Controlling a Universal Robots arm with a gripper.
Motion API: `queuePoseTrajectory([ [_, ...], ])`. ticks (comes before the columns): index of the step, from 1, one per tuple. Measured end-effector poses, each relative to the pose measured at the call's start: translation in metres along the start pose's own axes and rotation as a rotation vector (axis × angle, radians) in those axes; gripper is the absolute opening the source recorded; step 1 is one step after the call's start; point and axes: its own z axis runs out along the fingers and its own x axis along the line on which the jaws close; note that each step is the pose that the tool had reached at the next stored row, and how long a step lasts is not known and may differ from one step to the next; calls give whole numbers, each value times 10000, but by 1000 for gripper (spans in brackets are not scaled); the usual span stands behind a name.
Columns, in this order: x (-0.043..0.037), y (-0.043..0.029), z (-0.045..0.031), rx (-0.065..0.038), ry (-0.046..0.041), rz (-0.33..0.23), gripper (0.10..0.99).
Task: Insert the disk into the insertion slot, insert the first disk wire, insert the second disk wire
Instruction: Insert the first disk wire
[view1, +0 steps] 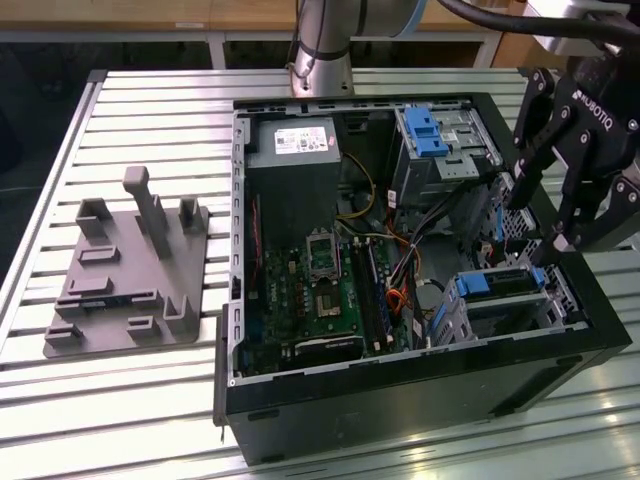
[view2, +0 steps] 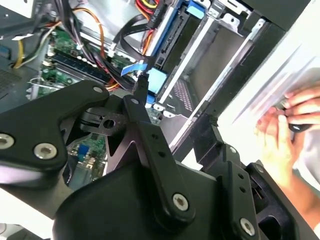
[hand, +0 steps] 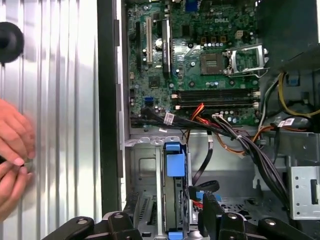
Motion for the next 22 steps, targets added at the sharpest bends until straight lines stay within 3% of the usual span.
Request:
queuePoseTrajectory([
  [3,-69,-3,2,33,371,15,616],
  [9,-210,-20,0,77,1225,47,616],
  [11,-257,-29,1,91,1472,56,596],
  [12,-280,-38,3,93,1561,60,533],
  [15,-342,-86,23,97,1698,64,467],
  [22,-391,-332,74,97,1709,64,467],
])
